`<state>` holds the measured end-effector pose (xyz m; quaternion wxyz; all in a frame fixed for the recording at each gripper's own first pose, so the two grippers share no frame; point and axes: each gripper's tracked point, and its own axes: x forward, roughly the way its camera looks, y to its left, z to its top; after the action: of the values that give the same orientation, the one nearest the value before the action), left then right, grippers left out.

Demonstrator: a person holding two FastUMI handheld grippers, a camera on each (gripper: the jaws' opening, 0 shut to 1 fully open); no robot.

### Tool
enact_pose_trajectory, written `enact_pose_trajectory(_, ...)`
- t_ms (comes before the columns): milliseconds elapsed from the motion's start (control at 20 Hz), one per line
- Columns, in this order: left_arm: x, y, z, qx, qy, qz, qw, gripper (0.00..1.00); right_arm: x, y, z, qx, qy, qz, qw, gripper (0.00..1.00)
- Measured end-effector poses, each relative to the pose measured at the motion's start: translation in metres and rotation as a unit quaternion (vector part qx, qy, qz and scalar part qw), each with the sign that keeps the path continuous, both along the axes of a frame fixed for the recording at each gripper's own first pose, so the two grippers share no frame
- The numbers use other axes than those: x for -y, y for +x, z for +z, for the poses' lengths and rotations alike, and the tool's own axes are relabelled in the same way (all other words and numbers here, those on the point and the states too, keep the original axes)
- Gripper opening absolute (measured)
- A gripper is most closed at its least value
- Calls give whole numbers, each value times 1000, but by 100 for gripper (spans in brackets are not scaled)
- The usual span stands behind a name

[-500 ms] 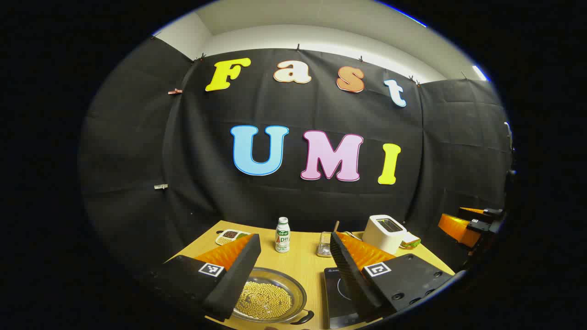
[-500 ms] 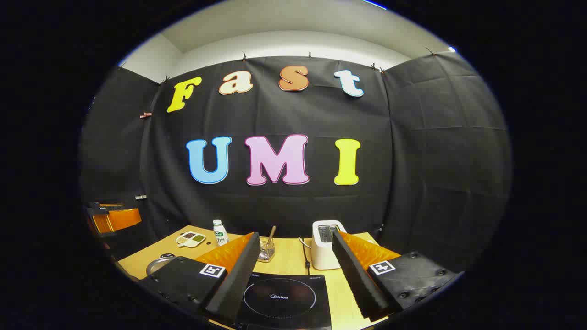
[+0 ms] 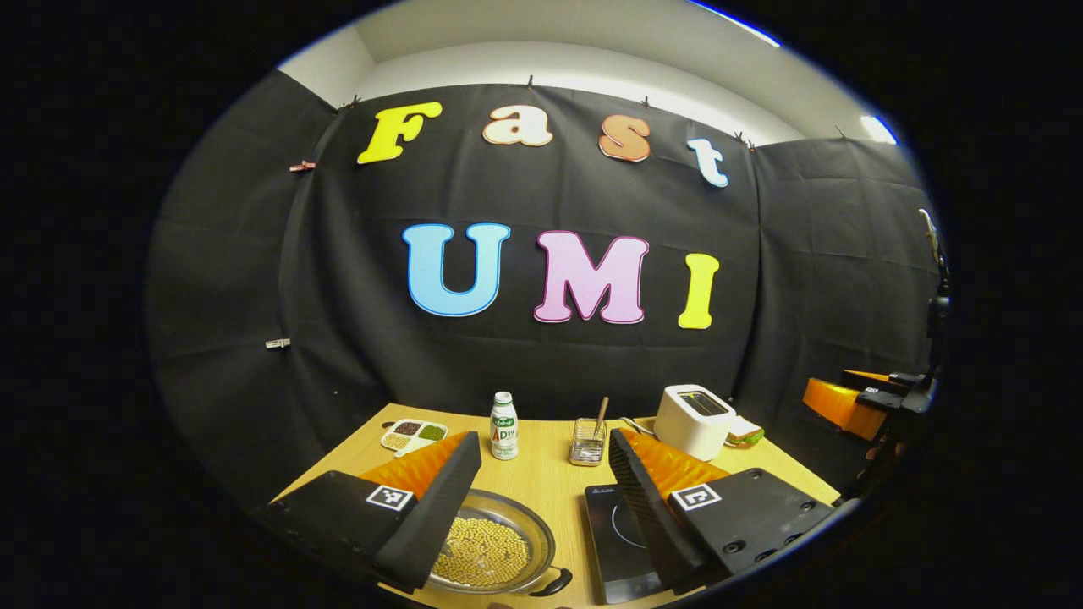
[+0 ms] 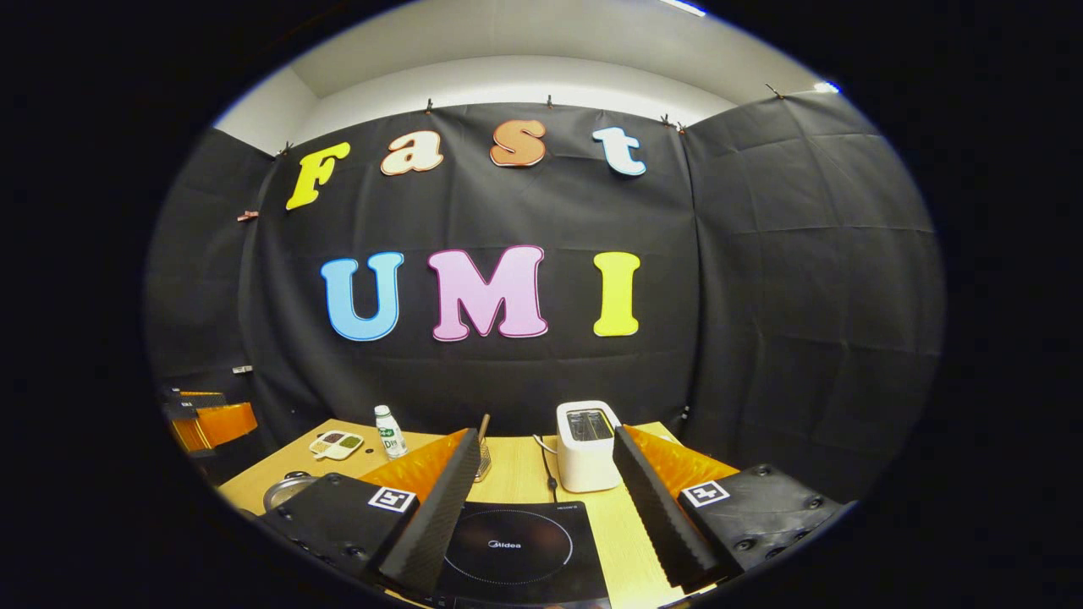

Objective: First push the handle of the pot to place it horizontally, then grasp the pot with both hands and set it on the induction cooktop.

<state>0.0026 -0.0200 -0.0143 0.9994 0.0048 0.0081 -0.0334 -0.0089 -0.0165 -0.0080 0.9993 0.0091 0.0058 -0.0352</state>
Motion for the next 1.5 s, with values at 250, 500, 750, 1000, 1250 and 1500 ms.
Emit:
enact_pose_trajectory(250,6,-2,-3,6,-5,-5,1000,95,8,-13,-2,-6,-5,-14,1000,100)
enact_pose_trajectory(500,-1,-8,-12,-4,-10,-4,1000,95,11,-21,-6,-11,-8,-26,1000,98)
enact_pose_trajectory(750,-14,-19,-16,-5,4,1,1000,95,7,-21,-6,-15,-5,-28,999,98)
enact_pose_trajectory(1000,-37,-29,-23,-14,15,24,999,95,-5,-22,3,-9,-4,-24,1000,100)
enact_pose_trajectory(1250,-55,-41,-35,-35,7,13,999,95,-24,-29,9,-4,-14,-14,1000,100)
enact_pose_trajectory(1500,-71,-51,-58,-58,6,-23,998,93,-37,-40,6,5,-26,-15,1000,100)
